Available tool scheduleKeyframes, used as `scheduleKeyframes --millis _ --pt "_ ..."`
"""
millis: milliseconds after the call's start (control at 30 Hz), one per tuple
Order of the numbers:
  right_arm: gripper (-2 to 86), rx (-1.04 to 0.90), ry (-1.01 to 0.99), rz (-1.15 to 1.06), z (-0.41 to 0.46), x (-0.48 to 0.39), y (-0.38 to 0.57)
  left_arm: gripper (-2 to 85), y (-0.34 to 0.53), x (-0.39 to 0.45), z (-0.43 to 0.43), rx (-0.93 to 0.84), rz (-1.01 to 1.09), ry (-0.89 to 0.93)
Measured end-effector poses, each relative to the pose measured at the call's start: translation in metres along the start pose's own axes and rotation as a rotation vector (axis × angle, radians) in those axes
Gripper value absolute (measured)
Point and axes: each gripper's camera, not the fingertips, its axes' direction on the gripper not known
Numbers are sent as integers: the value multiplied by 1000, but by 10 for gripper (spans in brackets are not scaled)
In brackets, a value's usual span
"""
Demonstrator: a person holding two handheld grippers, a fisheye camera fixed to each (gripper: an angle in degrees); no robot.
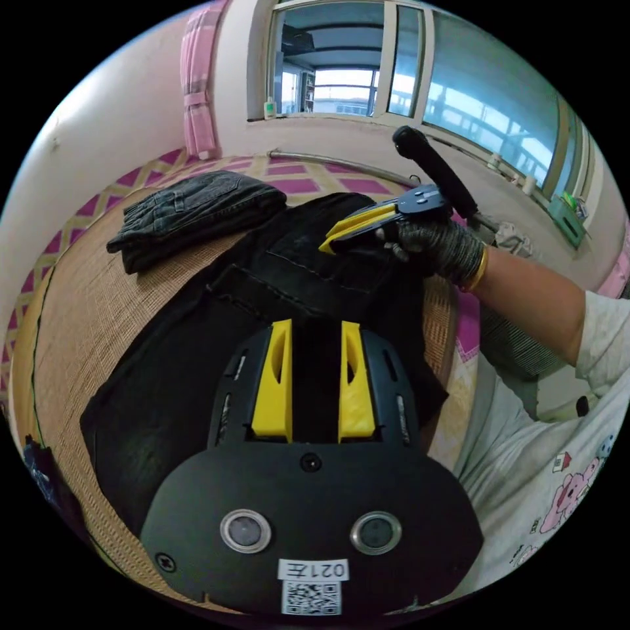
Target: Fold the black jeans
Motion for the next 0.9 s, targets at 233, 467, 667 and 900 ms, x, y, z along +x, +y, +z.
scheduleKeyframes --millis 233,467,667,900 --pt "90 -16 -61 37 5 -2 -1 -7 10 -26 -22 69 -153 18" --pt "88 -16 -76 49 4 -8 2 -10 111 -110 -204 414 -364 -114" --pt "81 -14 -93 73 1 -10 5 -10 252 -186 -328 406 -624 -432" --pt "81 -23 -76 68 -3 -22 6 -9 401 -271 -306 260 -1010 -407"
